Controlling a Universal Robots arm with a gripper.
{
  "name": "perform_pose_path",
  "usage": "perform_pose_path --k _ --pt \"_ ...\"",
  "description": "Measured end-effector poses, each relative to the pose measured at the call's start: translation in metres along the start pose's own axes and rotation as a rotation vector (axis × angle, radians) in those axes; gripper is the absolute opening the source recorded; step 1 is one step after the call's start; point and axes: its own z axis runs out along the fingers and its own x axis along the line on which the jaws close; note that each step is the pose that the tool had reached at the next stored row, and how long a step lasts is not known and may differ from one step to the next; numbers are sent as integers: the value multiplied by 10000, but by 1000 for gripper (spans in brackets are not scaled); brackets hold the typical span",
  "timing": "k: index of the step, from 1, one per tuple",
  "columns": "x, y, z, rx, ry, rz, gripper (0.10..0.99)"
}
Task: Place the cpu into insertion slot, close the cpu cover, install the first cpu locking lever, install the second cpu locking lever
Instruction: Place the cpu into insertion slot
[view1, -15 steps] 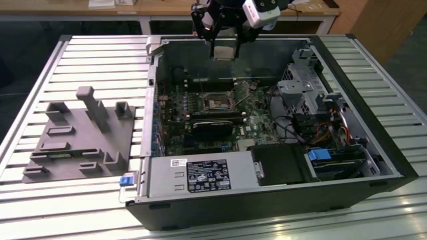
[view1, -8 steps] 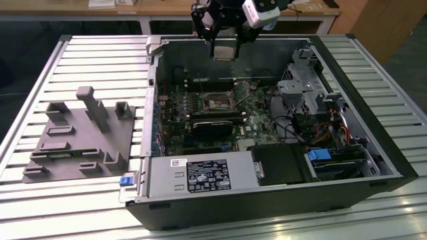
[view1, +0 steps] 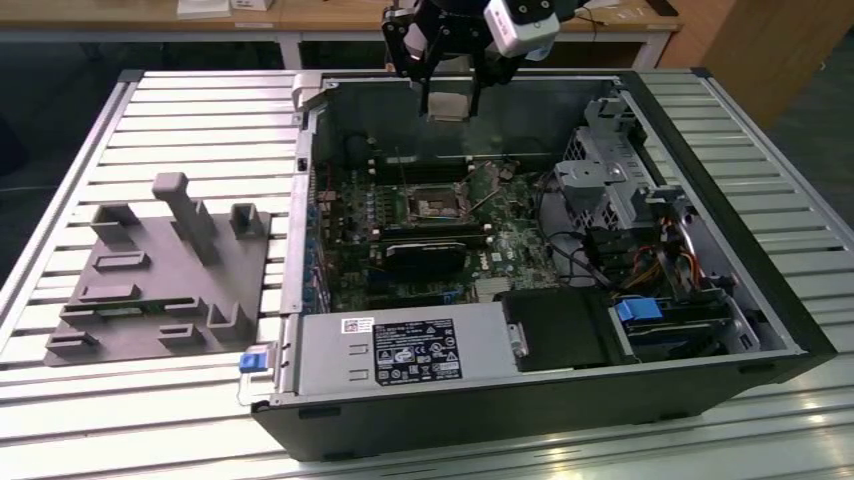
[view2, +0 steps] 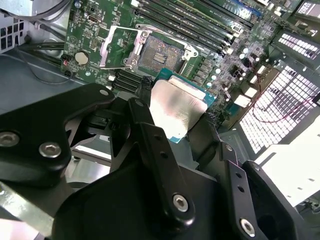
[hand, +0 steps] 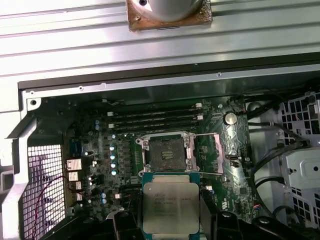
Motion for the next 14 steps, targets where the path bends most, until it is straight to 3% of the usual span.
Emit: perform_pose_path --k 14 --pt "0 0 0 -3 -15 167 541"
